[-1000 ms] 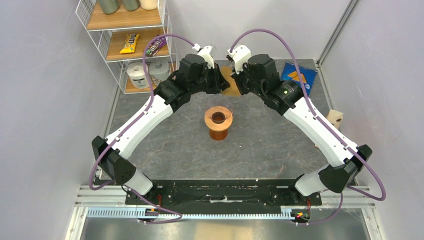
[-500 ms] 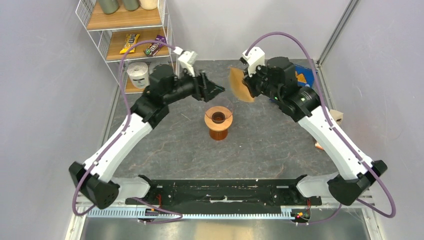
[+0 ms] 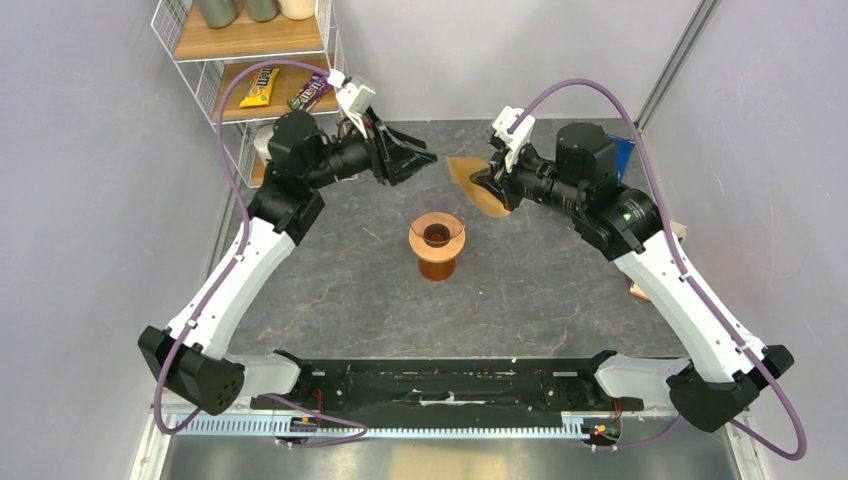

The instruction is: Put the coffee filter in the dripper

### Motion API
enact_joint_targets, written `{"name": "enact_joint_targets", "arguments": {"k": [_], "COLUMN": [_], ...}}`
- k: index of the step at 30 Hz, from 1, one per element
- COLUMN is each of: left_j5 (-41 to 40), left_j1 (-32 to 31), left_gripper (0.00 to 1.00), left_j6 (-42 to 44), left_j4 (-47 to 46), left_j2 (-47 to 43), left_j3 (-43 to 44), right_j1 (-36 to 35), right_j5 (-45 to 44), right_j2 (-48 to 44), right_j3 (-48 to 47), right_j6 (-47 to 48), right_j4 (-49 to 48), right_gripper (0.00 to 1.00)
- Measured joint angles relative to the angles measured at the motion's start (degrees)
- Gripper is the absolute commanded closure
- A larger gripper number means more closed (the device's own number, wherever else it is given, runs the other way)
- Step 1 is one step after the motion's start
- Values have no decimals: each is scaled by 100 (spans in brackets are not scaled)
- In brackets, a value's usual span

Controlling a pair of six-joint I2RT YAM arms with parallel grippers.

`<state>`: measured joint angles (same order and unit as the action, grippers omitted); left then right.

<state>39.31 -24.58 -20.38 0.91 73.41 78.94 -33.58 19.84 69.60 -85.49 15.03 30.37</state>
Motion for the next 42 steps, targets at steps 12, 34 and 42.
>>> {"name": "enact_joint_targets", "arguments": {"k": [12,34,42], "left_j5": [-15,-26,-323], "left_j1": [-1054,-409,-1121], "left_gripper": [40,10,10], "left_j6": [1078,5261,5477], "left_j4": [627,540,435], "left_j2": [33,-297,22], "left_j3": [98,-699,-332], "right_j1": [7,756,756], "right_j5": [245,651,855], "right_j2": [184,28,-61], "right_j3": [-133,-184,28], "right_j6": [-1040,-4476,-4791], "right_j4": [-164,-396,-514], "right_gripper": [100,100,100]}}
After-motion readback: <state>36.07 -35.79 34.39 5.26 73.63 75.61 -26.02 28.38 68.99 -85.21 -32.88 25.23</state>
